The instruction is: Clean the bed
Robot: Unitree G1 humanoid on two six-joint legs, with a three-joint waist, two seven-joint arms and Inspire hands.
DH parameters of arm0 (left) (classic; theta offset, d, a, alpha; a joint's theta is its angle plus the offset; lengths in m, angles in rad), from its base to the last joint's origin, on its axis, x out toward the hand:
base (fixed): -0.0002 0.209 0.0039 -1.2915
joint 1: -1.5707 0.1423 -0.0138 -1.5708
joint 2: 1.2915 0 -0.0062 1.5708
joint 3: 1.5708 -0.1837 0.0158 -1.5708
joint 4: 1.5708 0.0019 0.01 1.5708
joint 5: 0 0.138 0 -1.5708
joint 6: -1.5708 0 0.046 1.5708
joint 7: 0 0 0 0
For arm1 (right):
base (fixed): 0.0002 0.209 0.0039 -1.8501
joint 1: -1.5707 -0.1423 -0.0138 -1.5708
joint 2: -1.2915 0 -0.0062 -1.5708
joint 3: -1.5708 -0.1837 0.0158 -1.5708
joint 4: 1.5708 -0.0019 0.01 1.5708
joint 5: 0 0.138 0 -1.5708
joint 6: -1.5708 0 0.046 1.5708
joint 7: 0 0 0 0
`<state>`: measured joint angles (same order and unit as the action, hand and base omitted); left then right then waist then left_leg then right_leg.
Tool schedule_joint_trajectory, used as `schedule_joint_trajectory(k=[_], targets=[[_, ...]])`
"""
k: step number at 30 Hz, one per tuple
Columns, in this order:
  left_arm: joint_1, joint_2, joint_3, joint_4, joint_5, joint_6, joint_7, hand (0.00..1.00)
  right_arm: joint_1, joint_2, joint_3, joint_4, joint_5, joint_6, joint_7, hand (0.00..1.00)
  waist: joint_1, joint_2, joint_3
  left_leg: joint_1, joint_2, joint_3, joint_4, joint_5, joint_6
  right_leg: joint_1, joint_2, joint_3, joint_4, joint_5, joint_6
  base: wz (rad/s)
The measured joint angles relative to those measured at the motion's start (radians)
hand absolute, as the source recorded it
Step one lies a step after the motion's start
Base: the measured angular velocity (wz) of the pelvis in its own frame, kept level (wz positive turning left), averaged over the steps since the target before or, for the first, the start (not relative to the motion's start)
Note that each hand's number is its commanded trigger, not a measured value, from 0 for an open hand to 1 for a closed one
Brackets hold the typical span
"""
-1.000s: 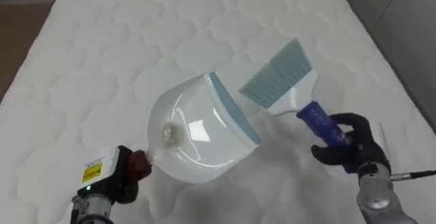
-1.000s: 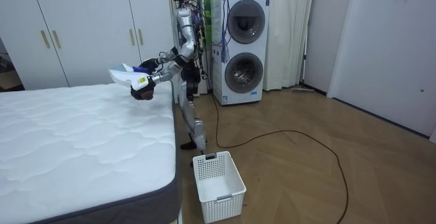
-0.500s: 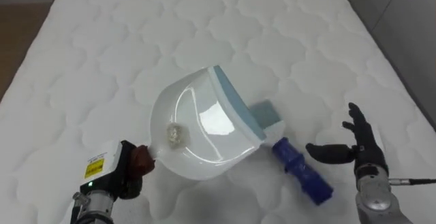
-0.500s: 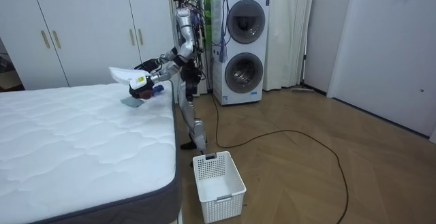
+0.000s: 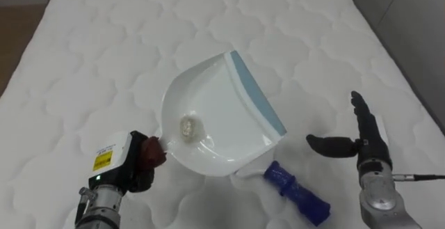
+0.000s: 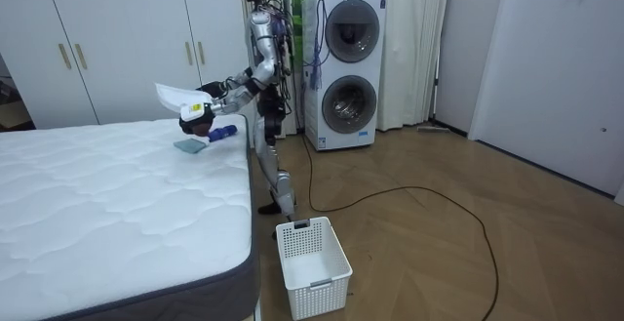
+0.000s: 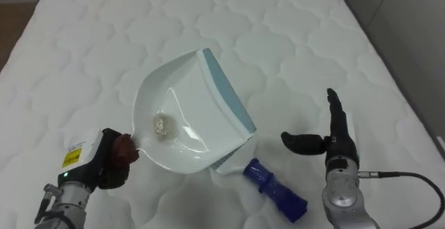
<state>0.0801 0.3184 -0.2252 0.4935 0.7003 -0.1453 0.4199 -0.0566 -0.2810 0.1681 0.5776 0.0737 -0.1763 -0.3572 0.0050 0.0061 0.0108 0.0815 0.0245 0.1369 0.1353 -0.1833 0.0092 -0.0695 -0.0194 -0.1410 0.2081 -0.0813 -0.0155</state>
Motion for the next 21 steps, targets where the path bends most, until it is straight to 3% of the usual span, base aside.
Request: schedule_joint_trajectory(k=[5, 9, 12, 16, 21], targets=[[0.005, -0.003, 0.000, 0.022, -0.001, -0.014, 0.000, 1.00, 0.002, 0.009, 0.001, 0.006, 0.023, 0.000, 0.012, 0.00, 0.003, 0.000, 0.0000, 0.007, -0.007, -0.008, 0.015, -0.003, 0.004, 0.003, -0.014, -0.010, 0.036, -0.021, 0.004, 0.09], [0.006, -0.004, 0.000, 0.021, 0.001, -0.014, 0.000, 1.00, 0.002, 0.009, 0.002, 0.004, 0.047, 0.000, 0.010, 0.00, -0.011, -0.001, -0.0002, -0.004, -0.015, -0.066, 0.025, -0.004, 0.005, 0.023, -0.019, -0.022, 0.035, -0.031, 0.009, 0.39], [0.009, -0.005, 0.006, 0.021, 0.001, -0.014, 0.000, 1.00, 0.002, 0.008, -0.003, -0.002, 0.085, 0.000, 0.011, 0.00, -0.007, -0.003, -0.0015, -0.021, -0.018, -0.106, 0.031, -0.004, 0.005, 0.030, -0.026, -0.058, 0.029, -0.035, 0.008, 0.39], [0.025, -0.009, 0.026, 0.020, 0.010, -0.014, 0.012, 1.00, 0.002, 0.008, -0.004, -0.013, 0.089, 0.000, 0.031, 0.00, 0.006, -0.012, -0.0085, -0.038, -0.021, -0.148, 0.041, -0.002, 0.002, 0.035, -0.023, -0.060, 0.025, -0.045, 0.006, 0.33], [0.042, -0.015, 0.027, 0.022, 0.009, -0.014, 0.056, 1.00, 0.001, 0.008, 0.010, -0.070, 0.121, -0.007, 0.032, 0.00, 0.035, -0.021, -0.0094, -0.067, -0.021, -0.180, 0.051, -0.001, 0.001, 0.034, -0.024, -0.086, 0.010, -0.047, 0.006, 0.24]])
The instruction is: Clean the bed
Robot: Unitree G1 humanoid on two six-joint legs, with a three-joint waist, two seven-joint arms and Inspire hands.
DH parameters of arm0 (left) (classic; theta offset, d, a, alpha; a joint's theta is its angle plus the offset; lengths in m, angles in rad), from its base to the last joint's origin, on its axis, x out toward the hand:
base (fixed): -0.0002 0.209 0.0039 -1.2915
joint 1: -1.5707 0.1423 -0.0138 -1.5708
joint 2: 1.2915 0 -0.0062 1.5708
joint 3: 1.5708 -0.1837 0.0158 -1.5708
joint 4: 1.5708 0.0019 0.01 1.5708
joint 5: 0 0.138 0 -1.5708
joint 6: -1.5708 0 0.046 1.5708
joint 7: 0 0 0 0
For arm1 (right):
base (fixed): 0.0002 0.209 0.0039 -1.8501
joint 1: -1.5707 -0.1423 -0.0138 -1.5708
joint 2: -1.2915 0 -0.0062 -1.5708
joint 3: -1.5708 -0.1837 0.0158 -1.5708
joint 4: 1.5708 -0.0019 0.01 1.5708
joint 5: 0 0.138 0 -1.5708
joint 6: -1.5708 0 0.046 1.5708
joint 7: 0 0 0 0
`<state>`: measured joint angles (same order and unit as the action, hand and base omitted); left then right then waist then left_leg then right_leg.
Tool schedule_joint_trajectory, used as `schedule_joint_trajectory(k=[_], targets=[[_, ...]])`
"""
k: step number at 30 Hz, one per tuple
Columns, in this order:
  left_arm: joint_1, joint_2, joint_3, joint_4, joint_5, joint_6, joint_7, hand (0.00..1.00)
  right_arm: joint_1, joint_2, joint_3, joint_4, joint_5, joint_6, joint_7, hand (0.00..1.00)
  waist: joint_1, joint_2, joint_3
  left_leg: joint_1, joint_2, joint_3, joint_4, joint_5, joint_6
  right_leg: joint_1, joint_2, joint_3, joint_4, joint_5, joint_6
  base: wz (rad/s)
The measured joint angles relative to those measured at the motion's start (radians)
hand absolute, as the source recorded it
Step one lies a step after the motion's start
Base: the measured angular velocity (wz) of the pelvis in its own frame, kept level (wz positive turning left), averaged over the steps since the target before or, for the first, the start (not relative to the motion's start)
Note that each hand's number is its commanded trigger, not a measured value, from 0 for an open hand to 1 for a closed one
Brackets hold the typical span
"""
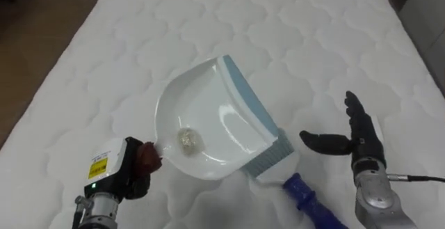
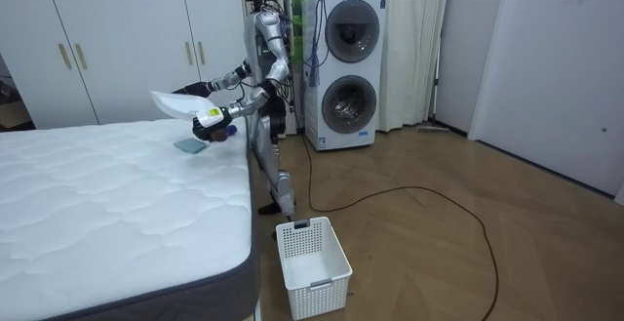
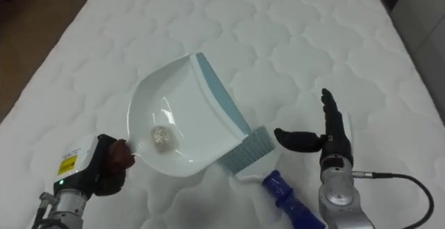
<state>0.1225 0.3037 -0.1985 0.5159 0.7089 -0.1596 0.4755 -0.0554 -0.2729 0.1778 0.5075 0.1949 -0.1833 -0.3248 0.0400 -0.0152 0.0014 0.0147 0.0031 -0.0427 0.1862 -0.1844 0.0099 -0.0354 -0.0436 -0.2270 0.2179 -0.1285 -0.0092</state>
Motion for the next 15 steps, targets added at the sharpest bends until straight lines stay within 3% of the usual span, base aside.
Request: schedule_joint_trajectory(k=[3, 6, 8, 10, 12, 15], targets=[[-0.017, -0.018, 0.000, 0.060, 0.000, 0.001, 0.029, 1.00, -0.002, 0.001, 0.006, 0.004, -0.003, -0.005, 0.000, 0.00, 0.010, -0.003, 0.0005, -0.022, -0.004, -0.050, 0.019, 0.000, -0.001, 0.011, -0.005, -0.032, 0.000, -0.004, 0.004, 0.47], [-0.016, -0.031, 0.000, 0.085, -0.001, 0.004, 0.029, 1.00, -0.002, -0.005, -0.007, 0.017, -0.004, -0.015, -0.008, 0.00, -0.001, -0.006, 0.0029, -0.075, -0.018, -0.094, 0.061, 0.000, -0.001, 0.015, -0.015, -0.067, 0.000, -0.017, 0.011, 0.93], [-0.019, -0.034, 0.000, 0.085, -0.002, 0.008, 0.029, 1.00, 0.001, -0.005, -0.007, 0.027, 0.001, -0.015, -0.017, 0.00, -0.016, -0.009, 0.0053, -0.118, -0.012, -0.027, 0.090, 0.000, -0.001, 0.020, -0.026, -0.110, 0.001, -0.034, 0.011, 1.14], [-0.021, -0.039, -0.001, 0.085, -0.003, 0.008, 0.028, 1.00, 0.001, 0.000, -0.003, 0.027, 0.018, -0.014, -0.020, 0.00, -0.036, -0.006, 0.0099, -0.172, 0.023, 0.111, 0.130, 0.001, 0.001, 0.024, -0.031, -0.165, 0.001, -0.045, 0.011, 1.01], [-0.021, -0.039, -0.001, 0.085, -0.002, 0.008, 0.029, 1.00, 0.001, 0.001, -0.003, 0.028, 0.044, -0.014, -0.006, 0.00, -0.038, -0.006, 0.0127, -0.198, 0.031, 0.147, 0.152, 0.004, 0.006, 0.029, -0.034, -0.188, 0.002, -0.057, 0.013, 0.78], [-0.019, -0.039, -0.001, 0.086, -0.010, 0.008, 0.029, 1.00, 0.002, 0.000, -0.003, 0.026, 0.051, -0.014, 0.020, 0.00, -0.032, -0.007, 0.0145, -0.209, 0.017, 0.114, 0.150, 0.019, 0.011, 0.038, -0.042, -0.232, 0.003, -0.066, 0.021, 0.49]])
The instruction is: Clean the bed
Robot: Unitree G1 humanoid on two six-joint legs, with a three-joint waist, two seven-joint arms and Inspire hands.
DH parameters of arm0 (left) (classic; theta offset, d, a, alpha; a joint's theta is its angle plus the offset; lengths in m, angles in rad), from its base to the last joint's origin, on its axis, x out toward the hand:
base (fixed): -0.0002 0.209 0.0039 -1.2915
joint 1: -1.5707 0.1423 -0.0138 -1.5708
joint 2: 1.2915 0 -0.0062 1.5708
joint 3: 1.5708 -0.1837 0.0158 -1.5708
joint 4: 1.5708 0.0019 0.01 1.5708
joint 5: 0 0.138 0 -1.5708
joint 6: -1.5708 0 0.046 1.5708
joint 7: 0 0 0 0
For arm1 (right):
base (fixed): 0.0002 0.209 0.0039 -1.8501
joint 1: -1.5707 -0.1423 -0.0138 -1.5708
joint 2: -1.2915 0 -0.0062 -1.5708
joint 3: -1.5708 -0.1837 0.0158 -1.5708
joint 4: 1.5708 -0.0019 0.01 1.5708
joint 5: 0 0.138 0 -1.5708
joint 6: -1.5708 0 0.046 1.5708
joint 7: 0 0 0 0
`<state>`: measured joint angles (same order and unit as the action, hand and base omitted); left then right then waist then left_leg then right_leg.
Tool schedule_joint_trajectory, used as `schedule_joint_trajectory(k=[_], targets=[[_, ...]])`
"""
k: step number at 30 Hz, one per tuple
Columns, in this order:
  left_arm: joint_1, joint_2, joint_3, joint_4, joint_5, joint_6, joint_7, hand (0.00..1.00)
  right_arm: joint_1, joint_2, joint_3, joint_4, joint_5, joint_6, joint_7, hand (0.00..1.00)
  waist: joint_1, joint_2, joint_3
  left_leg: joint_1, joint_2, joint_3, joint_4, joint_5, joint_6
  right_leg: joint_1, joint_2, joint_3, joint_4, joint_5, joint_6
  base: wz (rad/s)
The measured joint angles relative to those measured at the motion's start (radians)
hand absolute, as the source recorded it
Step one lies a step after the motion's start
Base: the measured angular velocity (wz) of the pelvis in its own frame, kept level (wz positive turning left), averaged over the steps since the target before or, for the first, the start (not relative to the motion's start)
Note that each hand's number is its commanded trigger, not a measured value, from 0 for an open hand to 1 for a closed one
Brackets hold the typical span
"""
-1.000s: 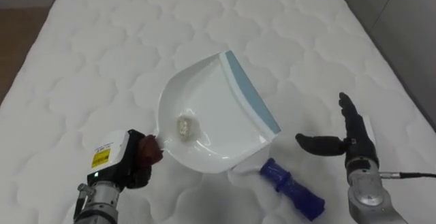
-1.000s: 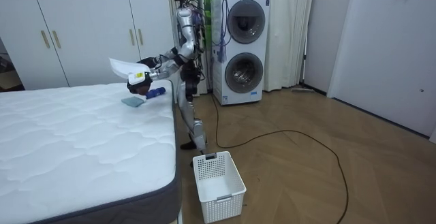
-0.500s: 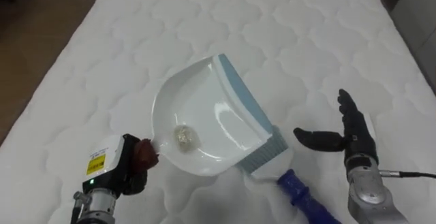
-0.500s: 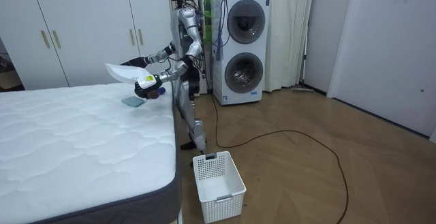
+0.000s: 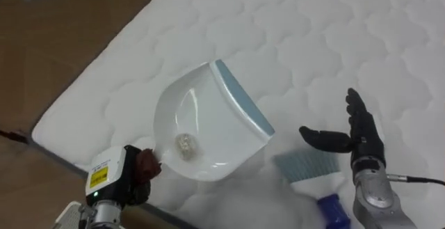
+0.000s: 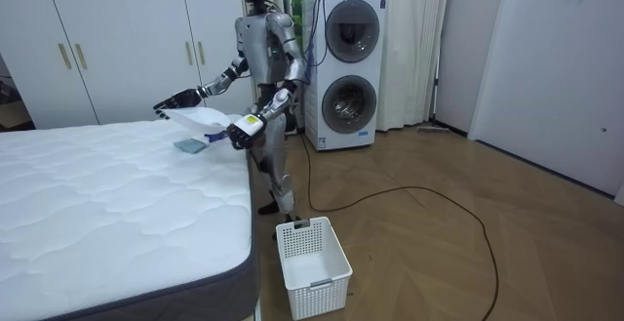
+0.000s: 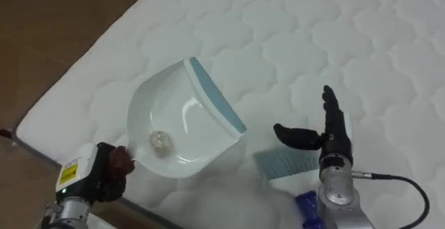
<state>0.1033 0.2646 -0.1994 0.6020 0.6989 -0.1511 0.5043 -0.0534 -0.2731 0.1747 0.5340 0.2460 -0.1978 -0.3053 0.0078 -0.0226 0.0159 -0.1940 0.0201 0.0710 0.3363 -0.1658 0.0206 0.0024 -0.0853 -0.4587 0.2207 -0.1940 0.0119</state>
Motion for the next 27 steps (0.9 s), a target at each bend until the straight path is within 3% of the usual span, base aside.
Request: schedule_joint_trajectory(k=[10, 12, 14, 15, 17, 18, 19, 20, 21, 22, 23, 24, 25, 26, 27], targets=[[0.017, -0.001, 0.014, 0.005, 0.014, -0.028, 0.011, 1.00, 0.040, -0.001, -0.005, -0.026, -0.012, -0.010, 0.038, 0.00, 0.017, 0.011, -0.0040, -0.003, -0.049, -0.042, -0.026, 0.021, 0.027, 0.024, -0.033, -0.067, -0.009, 0.015, 0.023, 0.21], [0.016, -0.001, 0.015, 0.015, 0.012, -0.033, 0.012, 1.00, 0.038, -0.001, -0.005, -0.026, -0.012, -0.010, 0.037, 0.00, 0.026, 0.013, -0.0044, -0.001, -0.051, -0.010, -0.026, 0.024, 0.037, 0.026, -0.048, -0.067, 0.013, 0.005, 0.032, 0.30], [0.017, -0.001, 0.015, 0.019, 0.008, -0.034, 0.012, 1.00, 0.036, -0.001, 0.000, -0.026, -0.007, -0.011, 0.035, 0.00, 0.035, 0.016, -0.0039, 0.002, -0.058, -0.025, -0.027, 0.024, 0.047, 0.026, -0.059, -0.063, 0.036, 0.000, 0.039, 0.34], [0.010, -0.002, 0.015, 0.031, 0.002, -0.040, 0.012, 1.00, 0.037, 0.001, 0.002, -0.026, -0.011, -0.011, 0.032, 0.00, 0.036, 0.017, -0.0032, 0.003, -0.075, -0.059, -0.025, 0.027, 0.053, 0.024, -0.067, -0.045, 0.061, -0.006, 0.041, 0.59], [-0.005, -0.009, 0.016, 0.048, 0.003, -0.041, 0.012, 1.00, 0.038, 0.002, 0.000, -0.028, -0.020, -0.011, 0.021, 0.00, 0.025, 0.024, -0.0013, -0.002, -0.119, -0.182, -0.019, 0.034, 0.072, -0.009, -0.046, 0.065, 0.110, -0.026, 0.015, 0.66], [0.001, -0.008, 0.021, 0.047, 0.003, -0.041, 0.012, 1.00, 0.043, 0.011, 0.000, -0.038, -0.042, -0.011, 0.019, 0.00, 0.017, 0.030, -0.0008, -0.002, -0.151, -0.298, -0.034, 0.055, 0.075, -0.020, 0.011, 0.143, 0.099, -0.047, -0.016, 0.85], [0.003, -0.007, 0.027, 0.046, 0.008, -0.040, 0.010, 1.00, 0.054, 0.015, 0.000, -0.060, -0.069, -0.011, 0.017, 0.00, -0.004, 0.039, 0.0001, -0.003, -0.170, -0.409, -0.048, 0.084, 0.068, -0.022, 0.075, 0.196, 0.042, -0.053, -0.030, 1.04], [0.003, -0.007, 0.031, 0.045, 0.013, -0.039, 0.007, 1.00, 0.060, 0.015, -0.002, -0.073, -0.078, -0.011, 0.013, 0.00, -0.010, 0.041, 0.0005, -0.003, -0.184, -0.471, -0.057, 0.101, 0.063, -0.025, 0.104, 0.222, 0.009, -0.051, -0.034, 1.24], [0.000, -0.004, 0.033, 0.045, 0.013, -0.039, -0.002, 1.00, 0.063, 0.014, -0.003, -0.092, -0.087, -0.011, -0.001, 0.00, -0.026, 0.038, -0.0013, 0.001, -0.214, -0.584, -0.072, 0.135, 0.053, -0.046, 0.143, 0.282, -0.042, -0.038, -0.052, 1.26], [-0.006, -0.005, 0.033, 0.046, 0.014, -0.039, -0.013, 1.00, 0.064, 0.014, -0.009, -0.112, -0.099, -0.011, -0.020, 0.00, -0.034, 0.036, -0.0007, 0.001, -0.236, -0.668, -0.084, 0.162, 0.032, -0.077, 0.162, 0.325, -0.055, -0.018, -0.060, 1.20], [-0.008, -0.004, 0.032, 0.046, 0.014, -0.039, -0.016, 1.00, 0.065, 0.013, -0.011, -0.119, -0.100, -0.013, -0.031, 0.00, -0.035, 0.032, -0.0020, -0.006, -0.245, -0.676, -0.084, 0.169, 0.028, -0.087, 0.158, 0.332, -0.051, -0.007, -0.057, 0.99], [-0.008, -0.003, 0.032, 0.048, 0.013, -0.041, -0.016, 1.00, 0.062, 0.012, -0.012, -0.121, -0.101, -0.019, -0.049, 0.00, -0.022, 0.014, 0.0009, -0.022, -0.262, -0.613, -0.075, 0.176, 0.032, -0.094, 0.123, 0.302, -0.035, 0.045, -0.076, 0.93], [0.000, -0.008, 0.032, 0.049, 0.013, -0.043, -0.016, 1.00, 0.067, 0.008, -0.014, -0.121, -0.103, -0.020, -0.066, 0.00, -0.026, 0.025, -0.0001, -0.051, -0.220, -0.396, -0.059, 0.167, 0.035, -0.087, 0.094, 0.207, -0.012, 0.045, -0.080, 0.91], [0.000, -0.008, 0.030, 0.049, 0.013, -0.044, -0.016, 1.00, 0.072, 0.008, -0.018, -0.121, -0.103, -0.022, -0.074, 0.00, -0.029, 0.027, -0.0010, -0.059, -0.192, -0.302, -0.046, 0.154, 0.044, -0.093, 0.090, 0.179, -0.004, 0.035, -0.080, 0.80], [-0.003, -0.009, 0.028, 0.051, 0.004, -0.046, -0.014, 1.00, 0.070, 0.011, -0.021, -0.115, -0.101, -0.022, -0.077, 0.00, -0.012, 0.031, 0.0057, -0.082, -0.139, -0.190, 0.027, 0.093, 0.038, -0.097, 0.084, 0.157, 0.015, 0.024, -0.080, 0.31]])
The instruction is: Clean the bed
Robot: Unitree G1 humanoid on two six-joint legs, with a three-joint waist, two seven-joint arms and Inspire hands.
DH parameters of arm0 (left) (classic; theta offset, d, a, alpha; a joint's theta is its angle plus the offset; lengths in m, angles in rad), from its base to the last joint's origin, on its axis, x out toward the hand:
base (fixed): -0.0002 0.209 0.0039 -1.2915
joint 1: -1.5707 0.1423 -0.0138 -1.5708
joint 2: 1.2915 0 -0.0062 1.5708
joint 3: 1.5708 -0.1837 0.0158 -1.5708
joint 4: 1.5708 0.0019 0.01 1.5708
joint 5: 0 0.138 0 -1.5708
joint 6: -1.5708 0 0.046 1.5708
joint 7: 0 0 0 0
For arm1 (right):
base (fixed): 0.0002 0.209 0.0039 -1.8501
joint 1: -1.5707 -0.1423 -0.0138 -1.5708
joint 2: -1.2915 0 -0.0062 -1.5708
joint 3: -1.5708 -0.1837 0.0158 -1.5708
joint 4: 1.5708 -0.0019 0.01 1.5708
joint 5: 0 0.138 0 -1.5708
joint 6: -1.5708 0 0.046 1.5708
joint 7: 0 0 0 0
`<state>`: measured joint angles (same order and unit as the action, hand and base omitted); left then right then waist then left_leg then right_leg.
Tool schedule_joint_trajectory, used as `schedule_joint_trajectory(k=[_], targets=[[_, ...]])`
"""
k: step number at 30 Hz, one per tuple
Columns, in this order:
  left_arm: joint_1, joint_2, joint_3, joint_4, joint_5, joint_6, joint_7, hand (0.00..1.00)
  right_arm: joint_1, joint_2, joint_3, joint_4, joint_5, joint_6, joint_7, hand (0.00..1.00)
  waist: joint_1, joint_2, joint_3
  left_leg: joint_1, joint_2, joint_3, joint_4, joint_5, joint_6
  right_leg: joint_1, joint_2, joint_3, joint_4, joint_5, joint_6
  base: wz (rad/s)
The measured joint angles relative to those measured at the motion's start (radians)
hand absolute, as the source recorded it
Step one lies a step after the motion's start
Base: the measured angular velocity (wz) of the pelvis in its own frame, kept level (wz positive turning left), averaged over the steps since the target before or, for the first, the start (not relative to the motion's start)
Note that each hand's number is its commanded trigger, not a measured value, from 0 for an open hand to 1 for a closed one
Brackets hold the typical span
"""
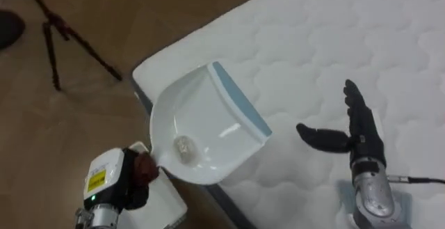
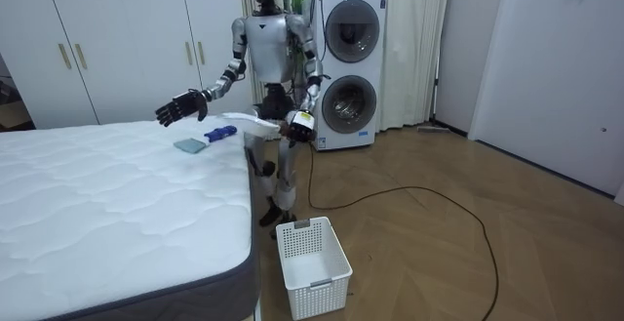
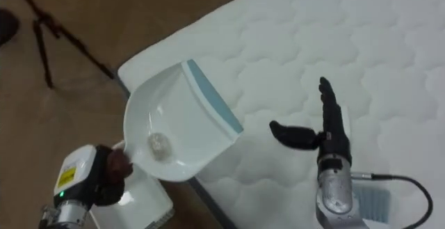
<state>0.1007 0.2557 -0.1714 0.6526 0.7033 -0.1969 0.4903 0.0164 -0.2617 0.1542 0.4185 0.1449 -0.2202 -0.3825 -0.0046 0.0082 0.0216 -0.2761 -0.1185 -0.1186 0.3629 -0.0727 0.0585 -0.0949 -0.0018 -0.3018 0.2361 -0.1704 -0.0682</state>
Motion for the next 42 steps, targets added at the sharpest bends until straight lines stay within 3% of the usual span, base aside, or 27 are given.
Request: schedule_joint_trajectory(k=[1, 2, 3, 4, 6, 7, 13, 24, 27, 29, 32, 34, 35, 36, 38, 39, 40, 42], targets=[[0.000, -0.002, -0.004, 0.002, -0.013, -0.001, 0.000, 1.00, -0.008, 0.002, 0.001, -0.001, 0.007, -0.001, 0.012, 0.00, 0.022, 0.007, 0.0007, -0.011, 0.061, 0.057, 0.087, -0.074, -0.030, -0.016, -0.013, -0.012, 0.031, -0.011, 0.007, 0.05], [0.000, -0.003, -0.006, 0.003, -0.015, -0.002, 0.000, 1.00, -0.011, 0.003, 0.002, -0.002, 0.013, -0.001, 0.021, 0.00, 0.030, 0.010, -0.0003, -0.011, 0.090, 0.077, 0.111, -0.105, -0.045, -0.028, -0.024, -0.023, 0.051, -0.019, 0.013, 0.00], [-0.006, -0.005, -0.007, 0.009, -0.016, -0.011, 0.000, 1.00, -0.015, 0.003, 0.003, -0.002, 0.021, 0.001, 0.034, 0.00, 0.039, 0.021, -0.0001, -0.018, 0.121, 0.107, 0.111, -0.145, -0.071, -0.038, -0.054, -0.061, 0.097, -0.038, 0.031, 0.27], [-0.011, -0.002, -0.008, 0.011, -0.015, -0.013, 0.000, 1.00, -0.014, 0.005, 0.011, 0.002, 0.024, 0.005, 0.038, 0.00, 0.037, 0.015, 0.0077, -0.019, 0.094, 0.085, 0.099, -0.139, -0.050, -0.048, -0.063, -0.057, 0.129, -0.046, 0.045, 0.49], [-0.011, 0.004, -0.010, 0.008, -0.011, -0.010, 0.000, 1.00, 0.001, 0.007, 0.018, 0.003, 0.024, 0.008, 0.054, 0.00, 0.007, -0.012, 0.0079, -0.015, 0.044, 0.022, 0.069, -0.108, -0.010, -0.060, -0.068, -0.029, 0.126, -0.046, 0.054, 0.96], [-0.010, -0.003, -0.012, 0.007, -0.011, -0.004, 0.000, 1.00, 0.007, 0.007, 0.016, 0.003, 0.024, 0.008, 0.059, 0.00, 0.002, -0.022, 0.0043, -0.015, 0.021, -0.006, 0.061, -0.099, -0.002, -0.062, -0.072, -0.015, 0.127, -0.045, 0.059, 0.95], [-0.014, -0.006, -0.019, 0.008, -0.013, -0.003, 0.000, 1.00, 0.007, 0.008, 0.020, 0.027, 0.006, -0.006, 0.081, 0.00, 0.012, -0.021, 0.0021, 0.004, -0.032, -0.082, 0.048, -0.080, 0.034, -0.004, -0.080, -0.016, 0.117, -0.057, 0.082, 0.57], [-0.020, -0.003, -0.017, 0.005, -0.011, -0.003, 0.000, 1.00, 0.007, 0.008, 0.020, 0.044, -0.004, -0.008, 0.075, 0.00, 0.041, -0.016, -0.0005, 0.027, -0.037, -0.078, 0.033, -0.087, 0.048, 0.051, -0.087, -0.049, 0.092, -0.068, 0.091, 0.14], [-0.021, -0.006, -0.017, 0.004, -0.027, -0.003, 0.000, 1.00, 0.008, 0.008, 0.020, 0.057, 0.010, -0.008, 0.068, 0.00, 0.041, -0.017, -0.0001, 0.025, -0.032, -0.016, 0.042, -0.095, 0.059, 0.052, -0.110, -0.066, 0.130, -0.097, 0.097, 0.26], [-0.022, -0.006, -0.017, 0.004, -0.044, -0.005, 0.000, 1.00, 0.004, 0.008, 0.021, 0.075, 0.012, -0.008, 0.066, 0.00, 0.047, -0.017, -0.0005, 0.032, -0.037, -0.016, 0.051, -0.104, 0.065, 0.051, -0.121, -0.066, 0.165, -0.107, 0.101, 0.17], [-0.027, 0.007, -0.016, 0.004, -0.042, -0.006, 0.000, 1.00, 0.006, 0.008, 0.020, 0.094, 0.009, -0.008, 0.063, 0.00, 0.046, -0.019, -0.0014, 0.047, -0.055, -0.071, 0.056, -0.103, 0.063, 0.021, -0.120, -0.022, 0.232, -0.103, 0.096, 0.39], [-0.039, 0.012, -0.015, 0.005, -0.043, -0.006, 0.000, 1.00, 0.005, 0.008, 0.017, 0.100, 0.002, -0.008, 0.059, 0.00, 0.032, -0.017, -0.0003, 0.046, -0.063, -0.144, 0.050, -0.087, 0.062, -0.047, -0.083, 0.095, 0.262, -0.112, 0.095, 0.71], [-0.044, 0.012, -0.015, 0.005, -0.043, -0.006, 0.000, 1.00, 0.005, 0.008, 0.017, 0.101, 0.002, -0.008, 0.057, 0.00, 0.031, -0.017, -0.0005, 0.045, -0.065, -0.159, 0.049, -0.083, 0.060, -0.071, -0.076, 0.117, 0.260, -0.112, 0.095, 0.76], [-0.049, 0.012, -0.015, 0.005, -0.044, -0.006, 0.000, 1.00, 0.005, 0.008, 0.013, 0.100, 0.002, -0.008, 0.056, 0.00, 0.028, -0.020, -0.0008, 0.042, -0.067, -0.175, 0.054, -0.080, 0.060, -0.116, -0.065, 0.151, 0.234, -0.101, 0.097, 0.64], [-0.049, 0.013, -0.015, 0.005, -0.045, -0.006, 0.000, 1.00, -0.002, 0.008, 0.009, 0.098, 0.003, -0.008, 0.052, 0.00, 0.034, -0.026, -0.0011, 0.040, -0.081, -0.183, 0.077, -0.092, 0.063, -0.147, -0.062, 0.180, 0.163, -0.034, 0.102, 0.55], [-0.049, 0.012, -0.015, 0.006, -0.044, -0.006, 0.000, 1.00, -0.007, 0.007, 0.009, 0.099, 0.004, -0.008, 0.044, 0.00, 0.029, -0.024, 0.0001, 0.032, -0.088, -0.178, 0.101, -0.111, 0.059, -0.145, -0.062, 0.189, 0.155, 0.035, 0.099, 0.70], [-0.053, 0.007, -0.015, 0.005, -0.042, -0.011, 0.000, 1.00, -0.007, 0.006, -0.001, 0.094, 0.004, -0.008, 0.031, 0.00, 0.016, -0.012, -0.0078, 0.017, -0.052, -0.093, 0.110, -0.122, 0.062, -0.135, -0.069, 0.158, 0.150, 0.028, 0.093, 0.76], [-0.060, 0.011, -0.013, 0.004, -0.042, -0.017, 0.002, 1.00, -0.008, 0.005, -0.002, 0.080, 0.004, -0.009, 0.025, 0.00, 0.015, -0.010, -0.0076, 0.013, 0.000, 0.040, 0.096, -0.130, 0.068, -0.134, -0.068, 0.144, 0.161, 0.014, 0.087, 0.49]])
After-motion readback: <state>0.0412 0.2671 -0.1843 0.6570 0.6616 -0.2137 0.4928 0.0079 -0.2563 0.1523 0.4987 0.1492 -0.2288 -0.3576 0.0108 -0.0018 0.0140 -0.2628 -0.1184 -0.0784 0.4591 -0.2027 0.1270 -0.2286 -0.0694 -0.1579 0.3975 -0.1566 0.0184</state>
